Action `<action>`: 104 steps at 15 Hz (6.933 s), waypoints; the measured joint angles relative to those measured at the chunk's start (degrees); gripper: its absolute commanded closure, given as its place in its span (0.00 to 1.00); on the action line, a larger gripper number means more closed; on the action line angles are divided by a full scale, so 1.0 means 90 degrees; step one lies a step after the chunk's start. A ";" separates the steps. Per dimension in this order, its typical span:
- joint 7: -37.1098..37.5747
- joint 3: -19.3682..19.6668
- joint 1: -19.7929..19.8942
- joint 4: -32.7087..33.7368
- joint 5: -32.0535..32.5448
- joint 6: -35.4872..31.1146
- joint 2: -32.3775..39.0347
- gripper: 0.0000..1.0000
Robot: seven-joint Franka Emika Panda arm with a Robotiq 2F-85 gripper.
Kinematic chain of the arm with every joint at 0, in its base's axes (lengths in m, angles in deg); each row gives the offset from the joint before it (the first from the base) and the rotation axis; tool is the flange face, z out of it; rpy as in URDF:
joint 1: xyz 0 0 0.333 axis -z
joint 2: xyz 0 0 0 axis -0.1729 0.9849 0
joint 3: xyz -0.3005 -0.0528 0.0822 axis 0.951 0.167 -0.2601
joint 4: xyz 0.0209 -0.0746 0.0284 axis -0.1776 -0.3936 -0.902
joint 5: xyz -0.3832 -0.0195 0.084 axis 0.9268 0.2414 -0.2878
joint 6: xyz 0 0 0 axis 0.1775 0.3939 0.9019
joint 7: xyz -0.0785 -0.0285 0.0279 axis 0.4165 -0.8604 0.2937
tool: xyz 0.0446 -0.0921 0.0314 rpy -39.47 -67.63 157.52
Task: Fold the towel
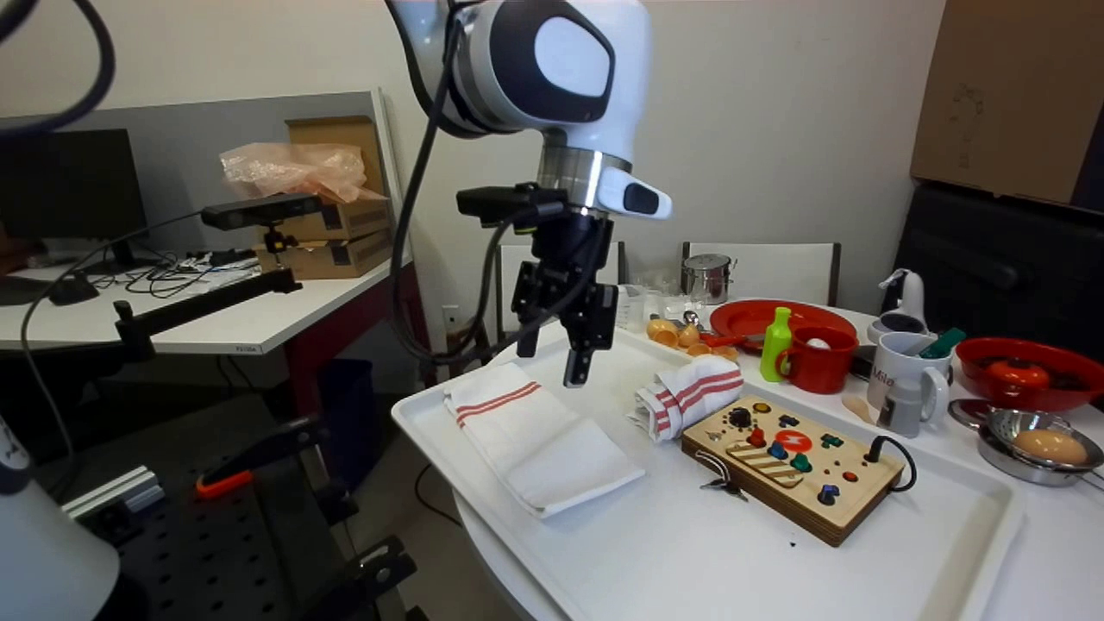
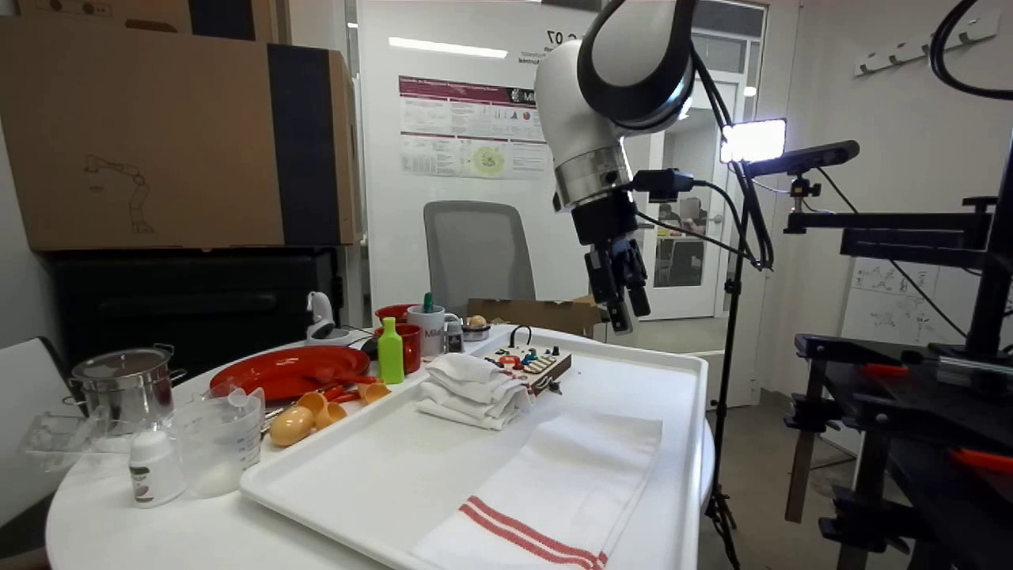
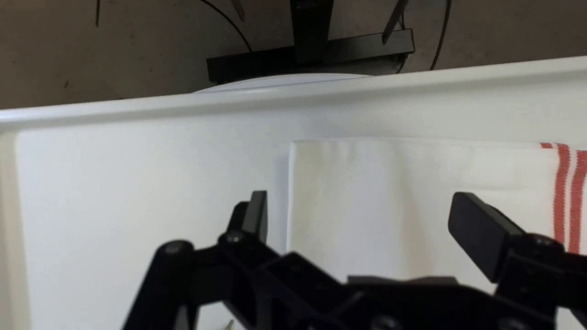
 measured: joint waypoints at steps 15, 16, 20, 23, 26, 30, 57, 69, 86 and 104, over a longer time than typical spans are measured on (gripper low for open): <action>-0.0523 0.0144 -0.0062 0.0431 0.0669 -0.0814 0.0958 0.00; -0.0633 0.0131 -0.0041 0.0417 0.0666 -0.0955 0.1066 0.00; -0.0927 0.0115 0.0072 0.0442 0.0611 -0.1092 0.1534 0.00; -0.1092 0.0076 0.0219 0.0523 0.0483 -0.1110 0.1785 0.00; -0.1256 -0.0013 0.0415 0.0671 0.0270 -0.1149 0.1969 0.00; -0.1386 -0.0118 0.0621 0.0897 0.0038 -0.1150 0.2199 0.00; -0.1506 -0.0256 0.0641 0.1695 -0.0094 -0.1092 0.2945 0.98; -0.1853 -0.0843 0.0611 0.1030 -0.0097 -0.1178 0.1885 0.98; -0.1865 -0.1562 0.0056 0.0874 -0.1547 0.0135 0.1159 0.98; -0.0419 -0.1269 -0.1192 0.2087 -0.1443 0.0115 0.2051 0.98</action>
